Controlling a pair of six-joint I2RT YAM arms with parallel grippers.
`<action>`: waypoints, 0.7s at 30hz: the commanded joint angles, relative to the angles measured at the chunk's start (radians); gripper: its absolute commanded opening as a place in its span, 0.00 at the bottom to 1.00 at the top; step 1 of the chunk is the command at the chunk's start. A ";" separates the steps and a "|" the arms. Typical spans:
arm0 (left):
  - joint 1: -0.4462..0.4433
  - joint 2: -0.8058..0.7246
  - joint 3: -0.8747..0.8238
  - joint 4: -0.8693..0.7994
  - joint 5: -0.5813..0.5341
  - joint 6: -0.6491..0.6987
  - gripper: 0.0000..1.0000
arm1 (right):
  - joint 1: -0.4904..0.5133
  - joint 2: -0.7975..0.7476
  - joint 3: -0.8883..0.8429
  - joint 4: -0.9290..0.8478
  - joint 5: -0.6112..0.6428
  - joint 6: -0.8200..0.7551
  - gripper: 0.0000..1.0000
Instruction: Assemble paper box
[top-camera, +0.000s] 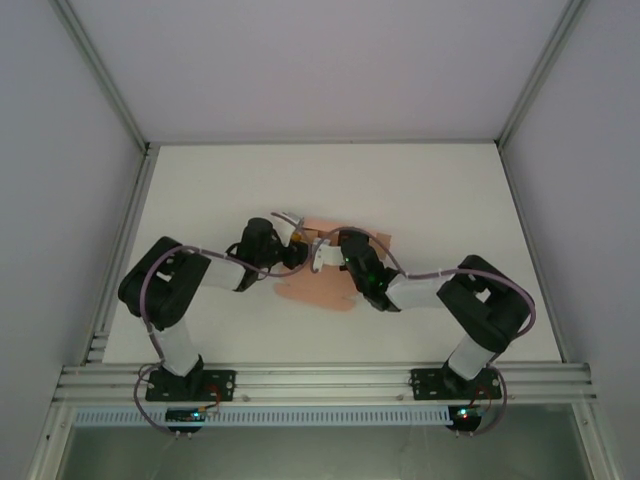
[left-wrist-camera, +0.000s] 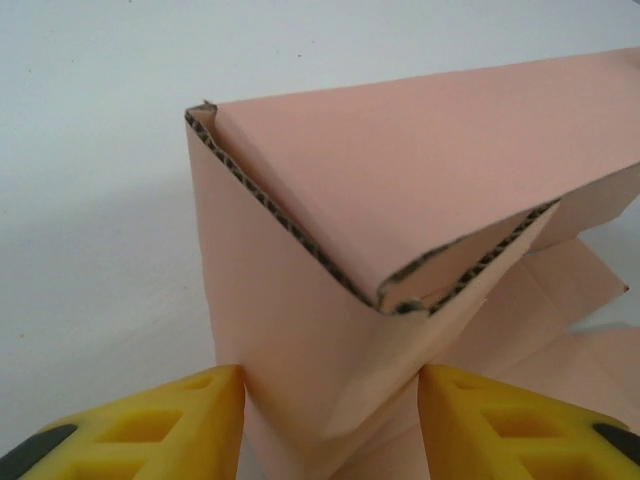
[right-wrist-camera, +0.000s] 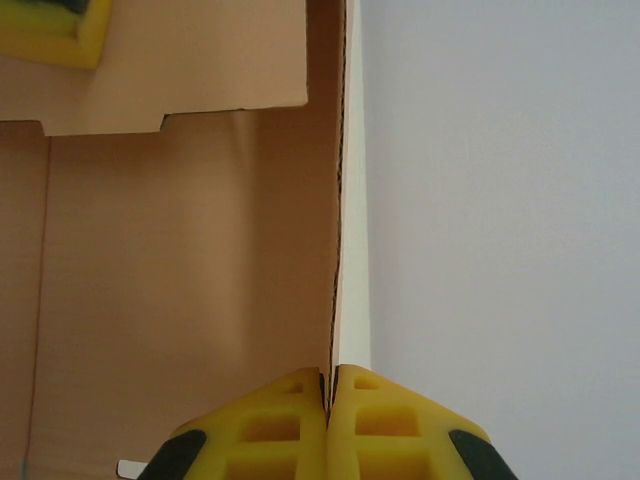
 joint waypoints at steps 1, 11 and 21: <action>-0.002 0.017 0.054 0.061 0.005 -0.002 0.48 | 0.009 0.019 -0.012 -0.206 -0.128 0.057 0.00; -0.003 0.082 0.125 0.081 0.038 -0.043 0.31 | -0.009 0.021 0.025 -0.299 -0.199 0.100 0.00; -0.013 0.105 0.178 -0.046 -0.111 -0.095 0.21 | -0.025 0.043 0.046 -0.296 -0.200 0.114 0.00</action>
